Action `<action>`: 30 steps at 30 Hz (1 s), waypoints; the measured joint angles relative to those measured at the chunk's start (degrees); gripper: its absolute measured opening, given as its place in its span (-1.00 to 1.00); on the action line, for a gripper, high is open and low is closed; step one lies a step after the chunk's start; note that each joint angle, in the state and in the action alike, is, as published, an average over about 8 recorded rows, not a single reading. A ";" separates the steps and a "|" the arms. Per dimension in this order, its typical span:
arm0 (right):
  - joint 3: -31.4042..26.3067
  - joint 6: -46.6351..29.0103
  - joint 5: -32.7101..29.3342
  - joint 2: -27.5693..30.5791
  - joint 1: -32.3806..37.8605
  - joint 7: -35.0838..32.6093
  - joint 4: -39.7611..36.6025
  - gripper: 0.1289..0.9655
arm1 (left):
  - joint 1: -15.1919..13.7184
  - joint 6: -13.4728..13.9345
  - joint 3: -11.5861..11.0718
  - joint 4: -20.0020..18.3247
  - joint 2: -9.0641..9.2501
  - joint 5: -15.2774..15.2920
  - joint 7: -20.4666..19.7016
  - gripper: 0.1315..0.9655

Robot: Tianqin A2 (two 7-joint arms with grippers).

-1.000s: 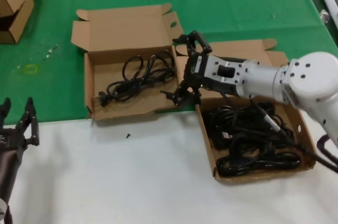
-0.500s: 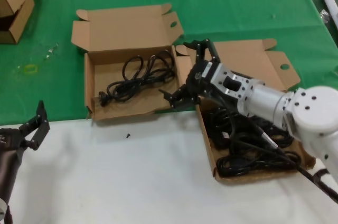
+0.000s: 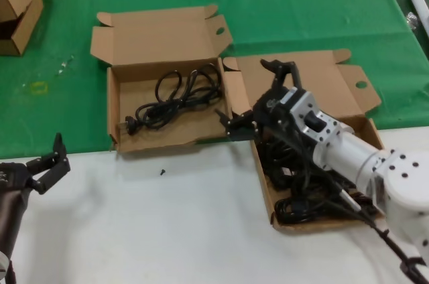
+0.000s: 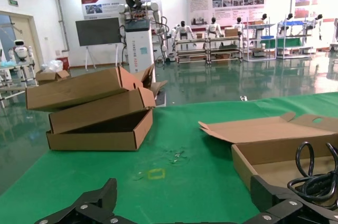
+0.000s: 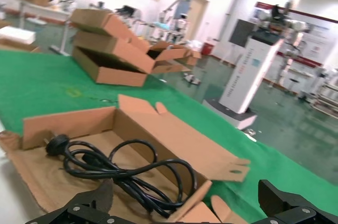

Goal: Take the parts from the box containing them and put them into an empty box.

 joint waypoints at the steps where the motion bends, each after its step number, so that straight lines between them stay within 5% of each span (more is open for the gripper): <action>1: 0.44 0.57 0.19 -0.06 -0.75 0.30 0.57 1.00 | 0.00 0.00 0.00 0.00 0.00 0.00 0.01 0.70; 13: 5.63 7.32 2.43 -0.74 -9.76 3.84 7.34 1.00 | 0.00 0.00 0.00 0.00 0.00 0.00 0.02 0.93; 30: 13.00 16.87 5.59 -1.69 -22.45 8.86 16.92 1.00 | 0.00 0.00 0.00 0.00 0.00 -0.01 0.01 1.00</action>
